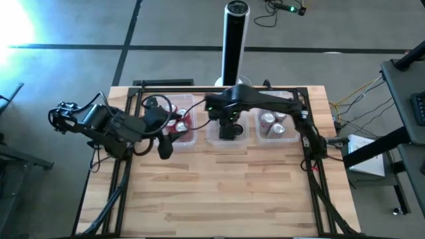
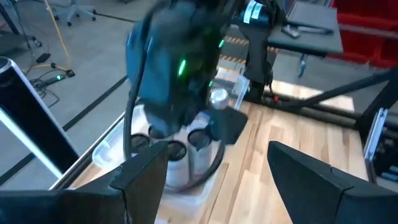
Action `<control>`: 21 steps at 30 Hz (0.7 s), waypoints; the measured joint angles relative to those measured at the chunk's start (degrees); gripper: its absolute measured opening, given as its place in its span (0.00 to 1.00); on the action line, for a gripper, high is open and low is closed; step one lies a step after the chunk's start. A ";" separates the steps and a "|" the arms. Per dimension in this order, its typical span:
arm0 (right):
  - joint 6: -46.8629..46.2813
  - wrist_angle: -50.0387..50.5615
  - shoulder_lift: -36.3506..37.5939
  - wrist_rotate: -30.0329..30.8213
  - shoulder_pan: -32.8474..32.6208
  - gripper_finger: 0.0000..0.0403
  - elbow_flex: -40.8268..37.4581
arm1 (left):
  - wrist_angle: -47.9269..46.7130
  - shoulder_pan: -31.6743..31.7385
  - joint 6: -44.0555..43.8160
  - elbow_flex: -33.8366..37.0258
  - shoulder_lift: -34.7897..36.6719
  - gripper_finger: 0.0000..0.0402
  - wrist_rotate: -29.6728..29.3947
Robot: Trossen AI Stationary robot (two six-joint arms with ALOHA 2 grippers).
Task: Sort soda cans
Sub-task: Put the white-pink soda can into the middle transparent bin, then return to Home Position
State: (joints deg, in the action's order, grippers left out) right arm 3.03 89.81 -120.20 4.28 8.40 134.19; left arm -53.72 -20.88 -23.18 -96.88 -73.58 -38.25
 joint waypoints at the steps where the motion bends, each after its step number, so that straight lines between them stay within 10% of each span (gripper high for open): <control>1: -0.49 -0.38 1.80 -0.06 -0.09 0.87 0.03 | 0.52 0.00 -0.02 -0.08 -0.07 0.65 -0.02; 12: 3.23 -17.75 21.69 0.15 -2.16 0.75 -2.93 | -4.67 -0.22 17.75 0.65 0.33 0.65 1.19; 21: 0.89 -37.15 37.88 -0.18 -5.43 0.49 -25.51 | 0.03 1.68 17.16 11.03 8.43 0.65 4.46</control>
State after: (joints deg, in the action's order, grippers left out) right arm 3.92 52.67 -82.33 4.10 2.97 108.68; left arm -53.68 -19.20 -6.02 -85.84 -65.15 -33.79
